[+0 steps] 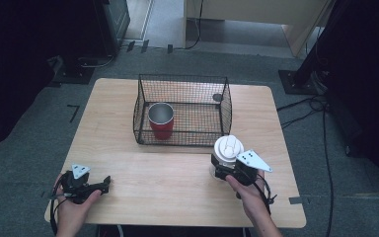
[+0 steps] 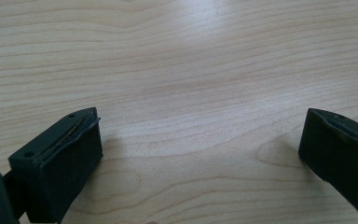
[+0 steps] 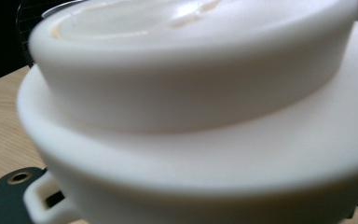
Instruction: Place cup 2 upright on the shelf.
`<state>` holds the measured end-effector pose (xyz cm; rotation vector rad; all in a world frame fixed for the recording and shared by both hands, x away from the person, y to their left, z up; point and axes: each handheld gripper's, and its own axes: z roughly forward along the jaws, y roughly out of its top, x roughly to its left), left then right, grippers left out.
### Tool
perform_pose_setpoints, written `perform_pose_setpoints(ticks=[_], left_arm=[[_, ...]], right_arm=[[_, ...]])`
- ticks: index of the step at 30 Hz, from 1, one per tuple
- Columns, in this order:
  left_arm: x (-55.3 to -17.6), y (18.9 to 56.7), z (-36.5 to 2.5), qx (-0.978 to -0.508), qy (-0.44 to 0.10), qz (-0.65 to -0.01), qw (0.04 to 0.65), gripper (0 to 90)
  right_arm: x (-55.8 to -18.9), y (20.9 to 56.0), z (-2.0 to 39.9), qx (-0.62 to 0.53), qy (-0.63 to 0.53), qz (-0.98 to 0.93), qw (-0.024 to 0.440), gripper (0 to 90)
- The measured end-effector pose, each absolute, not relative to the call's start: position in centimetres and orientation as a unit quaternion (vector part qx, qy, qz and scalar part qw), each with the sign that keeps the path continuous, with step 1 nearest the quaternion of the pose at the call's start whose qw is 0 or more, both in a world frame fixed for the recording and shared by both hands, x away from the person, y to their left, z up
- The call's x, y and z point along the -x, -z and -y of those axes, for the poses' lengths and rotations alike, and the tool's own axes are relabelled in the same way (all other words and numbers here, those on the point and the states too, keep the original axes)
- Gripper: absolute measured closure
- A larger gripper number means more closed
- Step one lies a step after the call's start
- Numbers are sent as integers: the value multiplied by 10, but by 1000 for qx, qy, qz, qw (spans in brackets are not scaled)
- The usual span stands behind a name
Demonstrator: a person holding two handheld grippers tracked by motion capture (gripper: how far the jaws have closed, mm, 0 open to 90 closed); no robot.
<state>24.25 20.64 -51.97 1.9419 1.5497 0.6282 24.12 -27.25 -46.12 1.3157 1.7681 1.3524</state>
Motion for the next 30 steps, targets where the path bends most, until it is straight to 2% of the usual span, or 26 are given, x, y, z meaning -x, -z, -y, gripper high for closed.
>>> perform_pose_setpoints(ticks=[4, 13, 30], left_arm=[[-242, 520, -206, -726, -235, -580, 285, 0], [-241, 520, -206, -728, -234, -578, 285, 0], [-241, 520, -206, -728, -234, -578, 285, 0]], right_arm=[[-236, 456, 275, -486, -502, -658, 279, 119], [-233, 455, 275, -477, -493, -669, 285, 151], [-233, 448, 273, -480, -511, -654, 286, 158]])
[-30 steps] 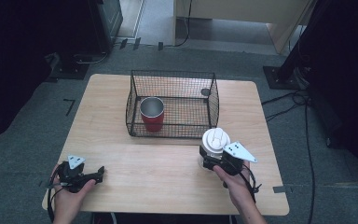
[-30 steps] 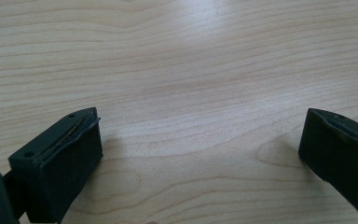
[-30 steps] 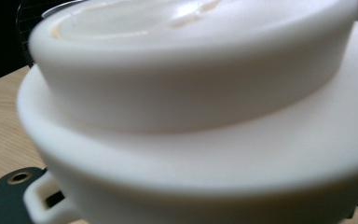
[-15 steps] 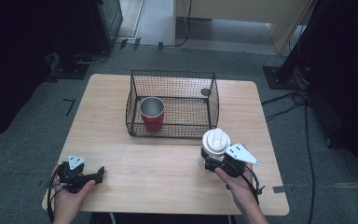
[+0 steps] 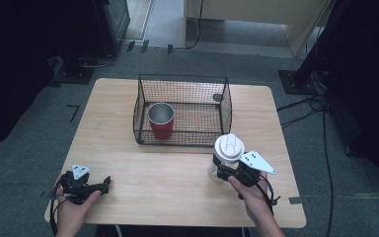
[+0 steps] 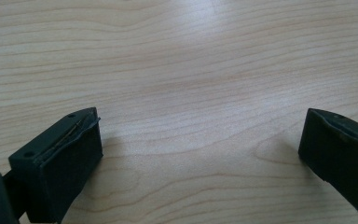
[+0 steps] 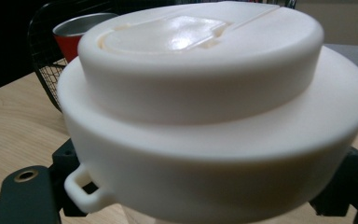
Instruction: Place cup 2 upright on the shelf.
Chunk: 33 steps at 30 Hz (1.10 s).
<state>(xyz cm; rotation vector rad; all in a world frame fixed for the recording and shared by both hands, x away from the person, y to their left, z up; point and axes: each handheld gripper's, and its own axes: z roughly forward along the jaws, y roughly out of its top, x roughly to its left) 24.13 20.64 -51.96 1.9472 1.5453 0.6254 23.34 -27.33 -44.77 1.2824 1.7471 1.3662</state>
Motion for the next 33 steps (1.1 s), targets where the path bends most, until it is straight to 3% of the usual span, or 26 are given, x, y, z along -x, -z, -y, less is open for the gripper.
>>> perform_pose_setpoints(ticks=[33], left_arm=[[-241, 519, -206, -728, -233, -579, 285, 0]], right_arm=[[-258, 366, 239, -431, -561, -626, 328, 160]])
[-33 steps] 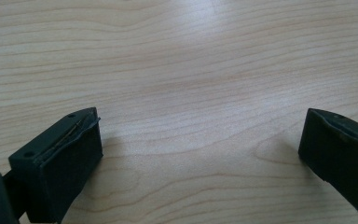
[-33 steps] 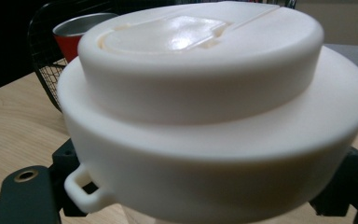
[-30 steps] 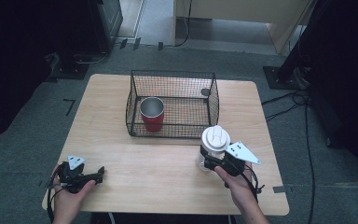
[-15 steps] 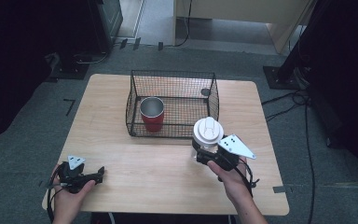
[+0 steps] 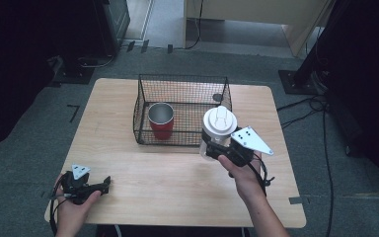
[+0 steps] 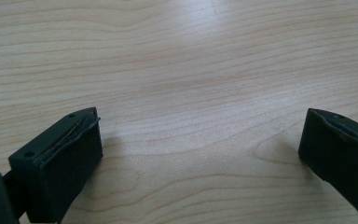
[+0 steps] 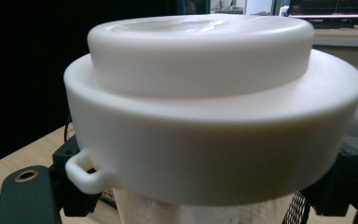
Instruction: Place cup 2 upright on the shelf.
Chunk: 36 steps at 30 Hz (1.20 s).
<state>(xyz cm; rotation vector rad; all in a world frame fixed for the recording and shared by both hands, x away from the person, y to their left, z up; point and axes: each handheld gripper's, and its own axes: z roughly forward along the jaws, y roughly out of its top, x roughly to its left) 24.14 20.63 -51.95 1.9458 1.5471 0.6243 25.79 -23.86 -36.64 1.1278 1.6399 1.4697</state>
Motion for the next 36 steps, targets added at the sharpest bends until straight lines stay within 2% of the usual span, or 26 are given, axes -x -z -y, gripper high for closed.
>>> perform_pose_setpoints(ticks=[14, 21, 36], left_arm=[[-241, 519, -206, -728, -233, -579, 285, 0], [-241, 520, -206, -727, -234, -579, 286, 0], [-241, 520, -206, -727, -234, -579, 286, 0]], right_arm=[[-282, 344, 233, -428, -559, -618, 350, 160], [-306, 337, 228, -438, -555, -610, 357, 160], [-350, 346, 210, -455, -531, -612, 368, 160]])
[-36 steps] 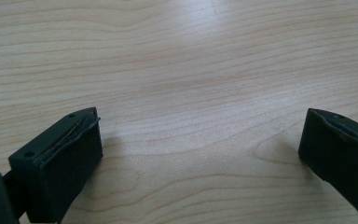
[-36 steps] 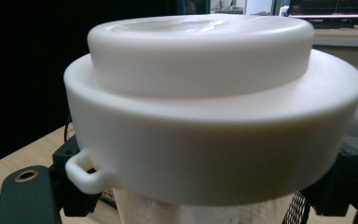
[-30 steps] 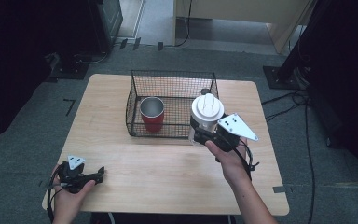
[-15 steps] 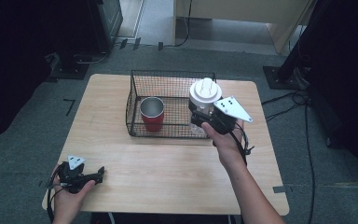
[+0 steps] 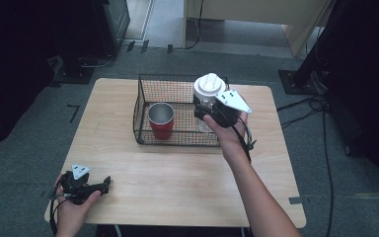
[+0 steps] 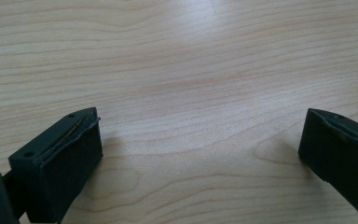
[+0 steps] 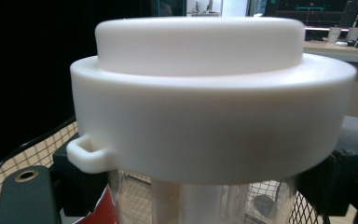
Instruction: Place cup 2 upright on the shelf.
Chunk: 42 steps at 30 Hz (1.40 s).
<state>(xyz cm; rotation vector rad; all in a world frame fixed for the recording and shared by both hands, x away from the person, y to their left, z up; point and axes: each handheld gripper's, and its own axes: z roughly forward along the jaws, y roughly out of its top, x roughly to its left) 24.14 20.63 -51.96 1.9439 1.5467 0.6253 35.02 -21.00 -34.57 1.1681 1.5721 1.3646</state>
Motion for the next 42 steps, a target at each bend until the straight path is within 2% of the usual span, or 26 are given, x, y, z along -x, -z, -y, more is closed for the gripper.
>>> perform_pose_setpoints(ticks=[16, 42], left_arm=[[-241, 520, -206, -728, -233, -578, 285, 0], [-241, 520, -206, -727, -234, -579, 286, 0]], right_arm=[[-382, 369, 202, -472, -502, -622, 371, 159], [-421, 408, 186, -506, -449, -653, 339, 159]])
